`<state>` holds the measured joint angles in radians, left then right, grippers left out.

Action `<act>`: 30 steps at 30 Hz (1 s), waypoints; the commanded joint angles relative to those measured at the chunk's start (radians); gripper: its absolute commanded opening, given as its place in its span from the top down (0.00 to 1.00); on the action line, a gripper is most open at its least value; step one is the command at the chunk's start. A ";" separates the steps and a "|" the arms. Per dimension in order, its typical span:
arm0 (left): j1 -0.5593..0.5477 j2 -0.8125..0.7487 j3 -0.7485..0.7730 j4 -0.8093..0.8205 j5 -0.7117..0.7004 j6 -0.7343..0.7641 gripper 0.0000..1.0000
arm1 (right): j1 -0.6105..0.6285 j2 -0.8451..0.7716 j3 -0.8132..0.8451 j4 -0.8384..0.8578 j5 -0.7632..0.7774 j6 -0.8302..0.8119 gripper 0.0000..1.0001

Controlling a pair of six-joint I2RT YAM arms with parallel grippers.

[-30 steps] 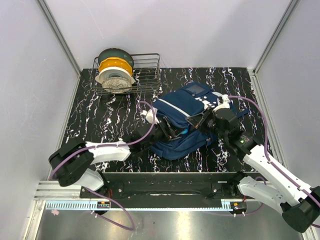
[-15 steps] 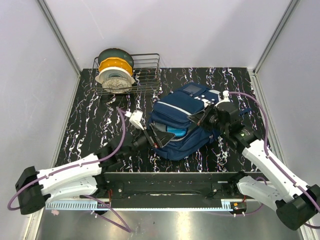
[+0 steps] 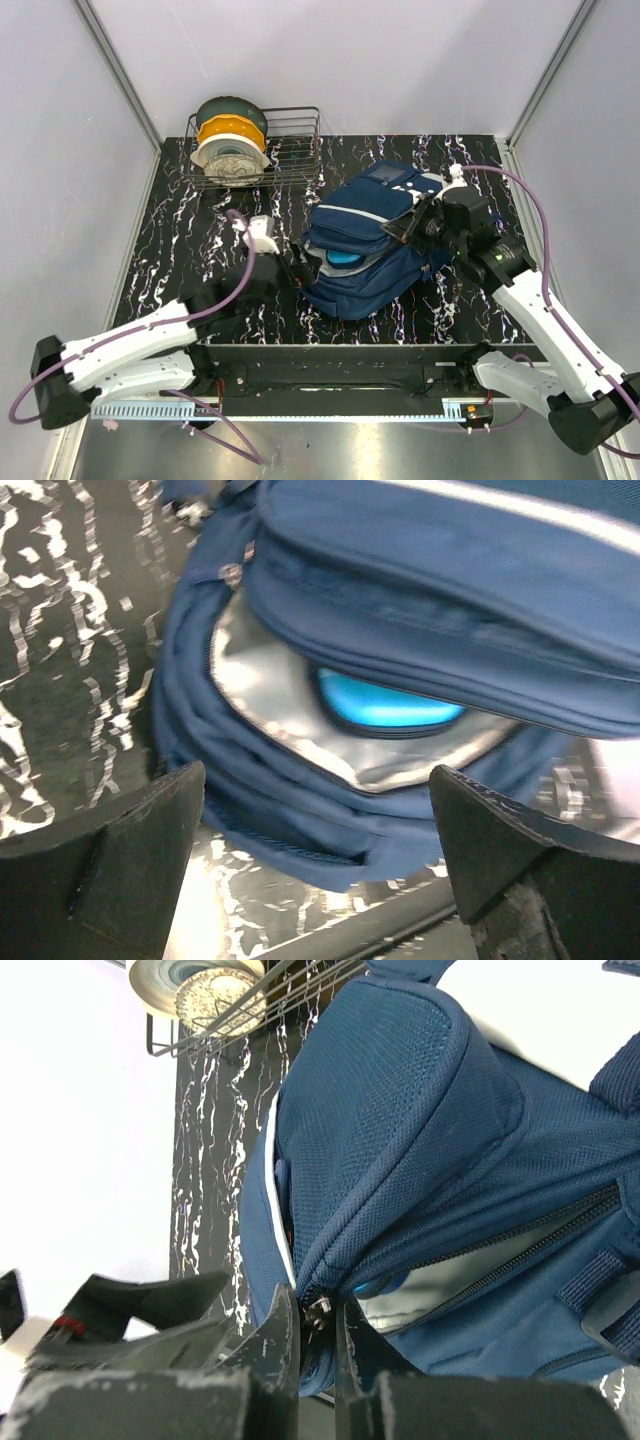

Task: Pack the student bag
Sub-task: Place the stationery in the student bag.

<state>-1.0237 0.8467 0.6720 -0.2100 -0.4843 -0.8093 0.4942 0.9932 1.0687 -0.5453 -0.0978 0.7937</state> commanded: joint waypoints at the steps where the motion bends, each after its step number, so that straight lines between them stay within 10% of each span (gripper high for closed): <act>1: 0.004 0.162 0.092 -0.221 -0.117 -0.019 0.03 | -0.008 -0.083 0.039 0.177 0.009 -0.018 0.88; 24: 0.178 0.304 -0.083 0.298 0.125 -0.091 0.01 | -0.008 -0.126 -0.081 0.258 -0.075 0.062 0.88; 30: 0.206 0.383 -0.055 0.284 0.167 -0.110 0.39 | -0.008 -0.137 -0.102 0.269 -0.077 0.073 0.87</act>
<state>-0.8276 1.1931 0.5743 0.0185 -0.3519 -0.9092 0.4900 0.9092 0.9447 -0.4698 -0.1261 0.8577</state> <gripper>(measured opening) 0.737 0.132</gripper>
